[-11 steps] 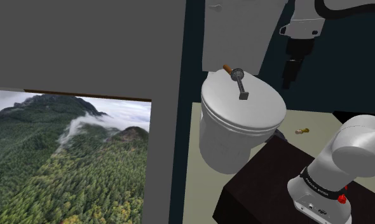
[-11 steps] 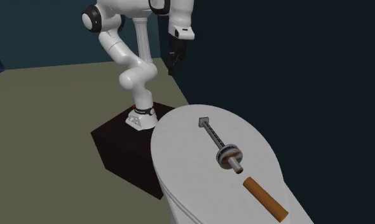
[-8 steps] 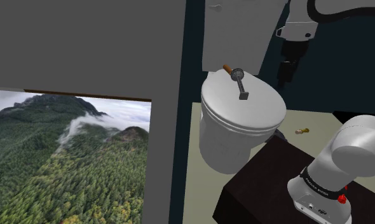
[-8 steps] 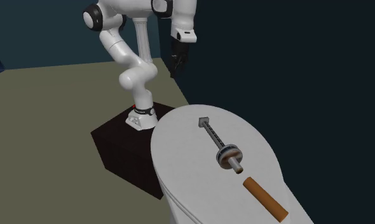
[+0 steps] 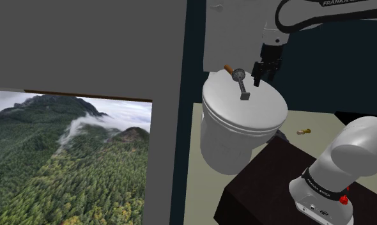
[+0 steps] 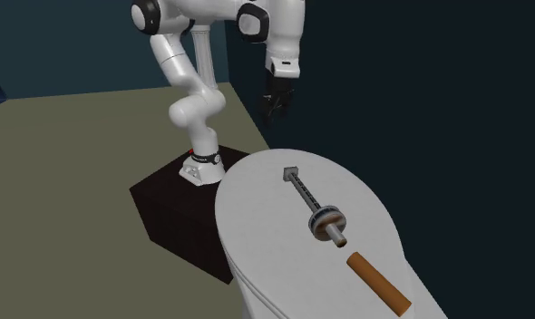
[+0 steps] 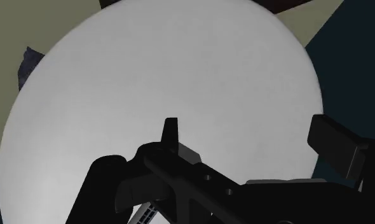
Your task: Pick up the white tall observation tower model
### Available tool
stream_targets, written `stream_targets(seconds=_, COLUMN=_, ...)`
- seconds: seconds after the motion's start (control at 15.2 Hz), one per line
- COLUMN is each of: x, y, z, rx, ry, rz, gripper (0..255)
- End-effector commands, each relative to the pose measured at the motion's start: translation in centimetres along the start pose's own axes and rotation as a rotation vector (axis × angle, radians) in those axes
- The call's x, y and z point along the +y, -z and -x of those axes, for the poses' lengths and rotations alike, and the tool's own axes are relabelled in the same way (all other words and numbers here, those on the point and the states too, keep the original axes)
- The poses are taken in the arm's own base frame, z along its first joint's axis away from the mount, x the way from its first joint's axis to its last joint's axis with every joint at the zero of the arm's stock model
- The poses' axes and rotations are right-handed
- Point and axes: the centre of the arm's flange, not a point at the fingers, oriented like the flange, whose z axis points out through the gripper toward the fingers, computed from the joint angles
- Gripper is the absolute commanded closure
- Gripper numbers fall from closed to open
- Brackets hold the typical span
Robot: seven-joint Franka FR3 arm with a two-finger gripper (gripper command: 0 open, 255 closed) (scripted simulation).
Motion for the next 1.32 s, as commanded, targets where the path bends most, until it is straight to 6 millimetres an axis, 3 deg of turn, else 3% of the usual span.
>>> stream_targets(seconds=0.0, x=0.9, y=-1.1, z=-2.3, rx=0.016, ry=-0.066, rz=0.0, gripper=0)
stream_targets(seconds=0.79, x=7.2, y=-5.0, z=-14.8, rx=0.102, ry=-0.442, rz=-0.003, gripper=0)
stream_targets(seconds=1.19, x=12.0, y=-6.6, z=-19.9, rx=0.144, ry=-0.628, rz=-0.004, gripper=0)
stream_targets(seconds=1.25, x=12.0, y=-7.1, z=-20.0, rx=0.144, ry=-0.628, rz=-0.004, gripper=0)
